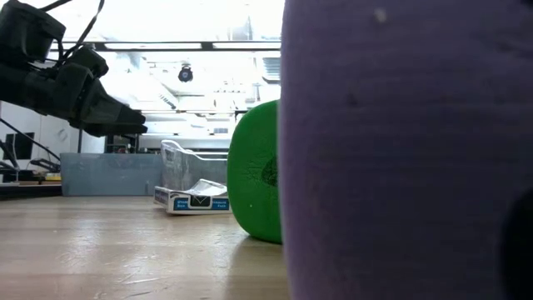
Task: Pick & Place Toys
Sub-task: Put the blue game piece into the pink bin
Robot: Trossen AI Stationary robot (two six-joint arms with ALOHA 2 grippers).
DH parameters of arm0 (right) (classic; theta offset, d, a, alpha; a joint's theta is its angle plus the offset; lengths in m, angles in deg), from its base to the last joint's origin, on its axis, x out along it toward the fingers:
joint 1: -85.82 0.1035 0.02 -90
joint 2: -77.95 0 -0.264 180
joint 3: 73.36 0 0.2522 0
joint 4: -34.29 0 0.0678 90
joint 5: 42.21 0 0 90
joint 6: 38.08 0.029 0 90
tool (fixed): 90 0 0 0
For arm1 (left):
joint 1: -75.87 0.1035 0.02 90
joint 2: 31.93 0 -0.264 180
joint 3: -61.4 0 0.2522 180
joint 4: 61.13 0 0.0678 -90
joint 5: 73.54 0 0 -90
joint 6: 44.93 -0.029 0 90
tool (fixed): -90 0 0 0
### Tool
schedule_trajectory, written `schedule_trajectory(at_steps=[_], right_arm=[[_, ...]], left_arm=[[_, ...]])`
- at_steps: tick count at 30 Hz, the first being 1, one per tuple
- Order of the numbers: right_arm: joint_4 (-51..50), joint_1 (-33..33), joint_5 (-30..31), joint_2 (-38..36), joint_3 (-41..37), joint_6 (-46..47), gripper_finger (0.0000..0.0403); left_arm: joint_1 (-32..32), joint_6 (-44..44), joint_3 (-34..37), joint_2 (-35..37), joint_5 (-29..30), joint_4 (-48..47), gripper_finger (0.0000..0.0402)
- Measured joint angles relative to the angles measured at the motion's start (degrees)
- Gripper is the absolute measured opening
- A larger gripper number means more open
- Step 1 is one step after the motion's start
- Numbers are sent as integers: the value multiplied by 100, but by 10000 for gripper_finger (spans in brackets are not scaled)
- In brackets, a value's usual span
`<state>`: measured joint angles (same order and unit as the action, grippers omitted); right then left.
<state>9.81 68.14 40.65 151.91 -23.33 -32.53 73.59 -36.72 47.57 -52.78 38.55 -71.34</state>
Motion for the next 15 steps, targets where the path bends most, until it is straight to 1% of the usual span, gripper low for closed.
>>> schedule_trajectory(at_steps=[2,4,10,15], right_arm=[[-402,162,3,230,175,40,304],[-587,302,14,497,268,184,292],[-627,620,21,1200,355,416,269],[-617,665,65,1583,375,489,265]], left_arm=[[2,0,-1,-1,0,0,350],[0,2,-1,-1,0,0,350],[2,20,-1,-1,0,0,350],[1,15,-1,-3,0,-1,350]])
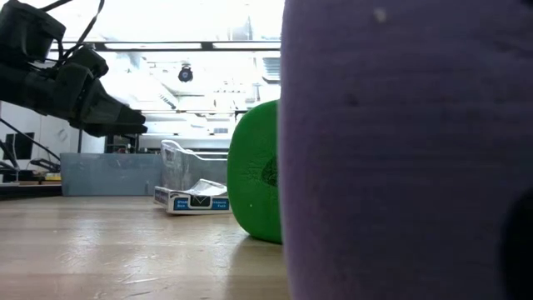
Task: Pick & Place Toys
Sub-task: Put the blue game piece into the pink bin
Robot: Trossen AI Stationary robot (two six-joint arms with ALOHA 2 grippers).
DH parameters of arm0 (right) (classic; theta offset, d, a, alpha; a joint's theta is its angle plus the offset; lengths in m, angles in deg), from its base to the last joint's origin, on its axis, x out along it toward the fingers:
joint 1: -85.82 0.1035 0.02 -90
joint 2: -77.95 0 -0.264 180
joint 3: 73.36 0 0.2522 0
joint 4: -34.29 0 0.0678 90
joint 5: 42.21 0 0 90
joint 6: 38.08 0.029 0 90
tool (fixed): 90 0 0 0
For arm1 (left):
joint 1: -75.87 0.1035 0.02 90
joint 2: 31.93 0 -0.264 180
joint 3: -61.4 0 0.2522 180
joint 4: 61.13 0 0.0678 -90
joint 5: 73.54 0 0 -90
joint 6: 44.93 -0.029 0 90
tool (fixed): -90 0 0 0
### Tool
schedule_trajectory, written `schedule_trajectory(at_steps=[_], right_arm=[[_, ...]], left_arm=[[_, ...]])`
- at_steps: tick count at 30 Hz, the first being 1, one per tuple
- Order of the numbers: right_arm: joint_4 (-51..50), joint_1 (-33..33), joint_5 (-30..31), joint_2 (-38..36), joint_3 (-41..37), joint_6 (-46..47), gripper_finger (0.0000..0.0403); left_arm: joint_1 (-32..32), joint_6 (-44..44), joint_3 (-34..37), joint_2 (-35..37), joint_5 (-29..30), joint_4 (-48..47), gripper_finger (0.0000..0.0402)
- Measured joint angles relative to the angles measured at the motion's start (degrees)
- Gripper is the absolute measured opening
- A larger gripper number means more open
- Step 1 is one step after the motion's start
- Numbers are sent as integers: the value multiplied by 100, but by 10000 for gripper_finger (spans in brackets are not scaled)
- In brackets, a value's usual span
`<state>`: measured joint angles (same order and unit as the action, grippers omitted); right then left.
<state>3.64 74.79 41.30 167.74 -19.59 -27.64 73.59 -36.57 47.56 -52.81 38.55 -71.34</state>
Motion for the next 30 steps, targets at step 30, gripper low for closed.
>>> schedule_trajectory(at_steps=[30], right_arm=[[112,1223,972,-716,-31,724,133]], left_arm=[[2,4,0,0,0,-4,351]])
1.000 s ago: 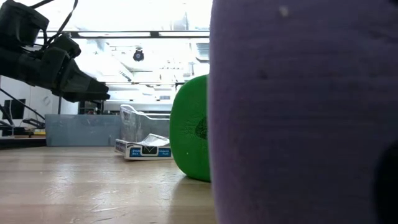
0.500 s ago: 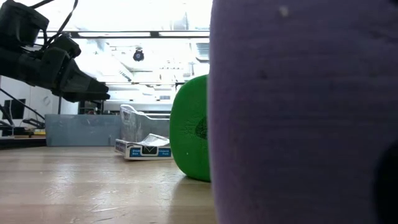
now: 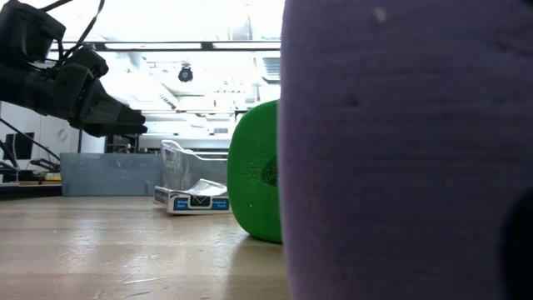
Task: Pick & Place Toys
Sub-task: Put the blue game piece into the pink bin
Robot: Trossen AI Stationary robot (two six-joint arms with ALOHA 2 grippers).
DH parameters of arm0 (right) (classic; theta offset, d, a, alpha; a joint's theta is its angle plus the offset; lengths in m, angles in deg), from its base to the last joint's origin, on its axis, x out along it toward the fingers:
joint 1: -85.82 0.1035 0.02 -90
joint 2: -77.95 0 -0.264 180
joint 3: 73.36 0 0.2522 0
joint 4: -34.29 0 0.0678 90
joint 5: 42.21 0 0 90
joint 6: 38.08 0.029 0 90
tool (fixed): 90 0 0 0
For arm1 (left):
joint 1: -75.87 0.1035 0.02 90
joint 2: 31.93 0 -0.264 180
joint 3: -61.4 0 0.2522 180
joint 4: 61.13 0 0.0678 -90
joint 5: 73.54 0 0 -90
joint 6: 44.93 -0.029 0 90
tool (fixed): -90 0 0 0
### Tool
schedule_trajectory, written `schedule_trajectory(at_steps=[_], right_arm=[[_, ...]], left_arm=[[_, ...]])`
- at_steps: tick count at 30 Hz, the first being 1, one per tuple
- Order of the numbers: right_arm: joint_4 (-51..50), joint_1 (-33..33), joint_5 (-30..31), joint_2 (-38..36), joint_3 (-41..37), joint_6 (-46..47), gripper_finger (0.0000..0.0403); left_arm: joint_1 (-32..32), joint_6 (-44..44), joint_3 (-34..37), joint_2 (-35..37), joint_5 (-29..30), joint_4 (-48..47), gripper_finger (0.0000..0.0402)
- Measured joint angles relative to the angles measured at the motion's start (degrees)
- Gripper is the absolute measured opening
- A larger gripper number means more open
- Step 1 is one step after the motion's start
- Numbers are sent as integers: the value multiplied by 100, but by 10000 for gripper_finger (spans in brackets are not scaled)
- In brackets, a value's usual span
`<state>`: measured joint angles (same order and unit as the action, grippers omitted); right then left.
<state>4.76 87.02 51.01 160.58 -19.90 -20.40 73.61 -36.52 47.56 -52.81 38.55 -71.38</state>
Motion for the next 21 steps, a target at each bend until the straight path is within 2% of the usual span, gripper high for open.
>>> schedule_trajectory(at_steps=[3,5,9,12,16,21], right_arm=[[560,245,340,-326,-2,-316,133],[1327,337,453,-494,-63,-672,133],[3045,325,435,-603,-372,-1505,133],[3876,163,369,-550,-541,-2031,133],[4059,-358,358,-454,-625,-2153,133],[3706,-1426,474,-399,-638,-2092,133]], left_arm=[[-2,1,0,0,0,0,351],[-1,2,0,0,0,0,351],[-2,2,0,0,0,-1,351],[-1,2,0,0,0,-2,351],[-1,4,0,0,-1,-2,351],[0,4,0,0,0,-4,351]])
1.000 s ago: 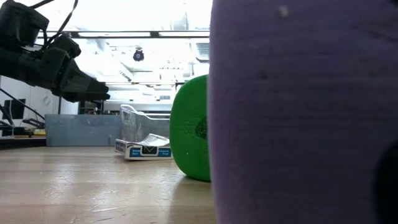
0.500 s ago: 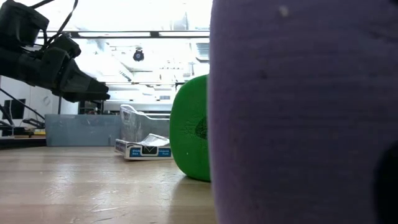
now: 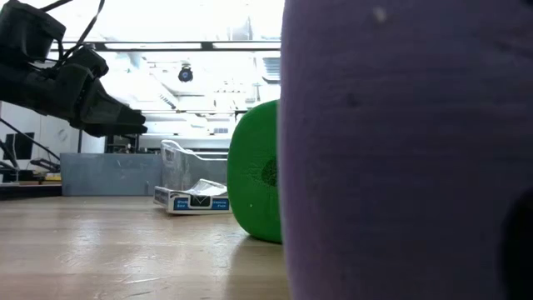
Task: Pick & Place Toys
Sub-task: Put the blue game piece into the pink bin, then put the yellow game piece into the pink bin
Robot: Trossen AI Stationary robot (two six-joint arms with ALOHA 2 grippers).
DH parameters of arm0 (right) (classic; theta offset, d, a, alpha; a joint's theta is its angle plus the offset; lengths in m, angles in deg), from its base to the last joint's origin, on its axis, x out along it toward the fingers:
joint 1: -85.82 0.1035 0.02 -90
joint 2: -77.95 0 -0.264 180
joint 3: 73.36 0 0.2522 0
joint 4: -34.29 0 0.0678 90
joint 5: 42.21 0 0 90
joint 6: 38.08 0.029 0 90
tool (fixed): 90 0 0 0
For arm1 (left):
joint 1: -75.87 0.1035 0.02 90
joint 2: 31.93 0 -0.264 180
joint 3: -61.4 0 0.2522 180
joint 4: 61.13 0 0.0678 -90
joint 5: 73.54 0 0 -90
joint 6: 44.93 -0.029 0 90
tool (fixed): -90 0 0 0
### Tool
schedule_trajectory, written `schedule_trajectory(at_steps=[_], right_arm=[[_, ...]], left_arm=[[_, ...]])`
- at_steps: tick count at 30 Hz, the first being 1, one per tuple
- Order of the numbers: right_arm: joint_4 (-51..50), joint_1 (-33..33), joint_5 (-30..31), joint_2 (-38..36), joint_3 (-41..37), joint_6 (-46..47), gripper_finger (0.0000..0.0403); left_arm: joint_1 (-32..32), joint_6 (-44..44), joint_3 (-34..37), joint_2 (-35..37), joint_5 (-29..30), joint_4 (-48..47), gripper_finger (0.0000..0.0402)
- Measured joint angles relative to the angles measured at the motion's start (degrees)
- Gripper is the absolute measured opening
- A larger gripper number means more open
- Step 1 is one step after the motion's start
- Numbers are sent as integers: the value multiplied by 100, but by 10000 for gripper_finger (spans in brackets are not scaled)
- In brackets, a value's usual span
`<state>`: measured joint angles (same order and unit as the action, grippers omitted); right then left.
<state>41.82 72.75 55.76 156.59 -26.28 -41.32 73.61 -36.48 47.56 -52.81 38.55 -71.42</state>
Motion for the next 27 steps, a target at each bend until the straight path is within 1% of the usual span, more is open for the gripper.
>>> schedule_trajectory(at_steps=[4,7,10,13,15,19,21,24,27], right_arm=[[-563,-974,-14,1,82,153,133],[-1046,-1538,-153,1,107,199,133],[-1325,-1859,-516,1,107,200,133],[-1432,-1921,-885,1,107,248,138],[-1432,-1888,-926,1,114,311,175],[-1428,-1820,-927,0,166,374,279],[-1435,-1775,-924,-3,190,394,320],[-1450,-1678,-926,-5,244,420,355],[-1644,-1523,-955,-16,306,528,364]], left_arm=[[0,0,0,0,0,0,351],[0,-2,0,0,-2,0,351],[-1,-12,0,0,-1,0,351],[-2,-26,0,0,0,0,351],[-1,-26,0,0,0,0,351],[0,-28,0,0,0,-2,351],[-2,-30,0,0,0,0,351],[-1,-46,0,0,0,-1,351],[0,-45,0,0,0,-2,350]])
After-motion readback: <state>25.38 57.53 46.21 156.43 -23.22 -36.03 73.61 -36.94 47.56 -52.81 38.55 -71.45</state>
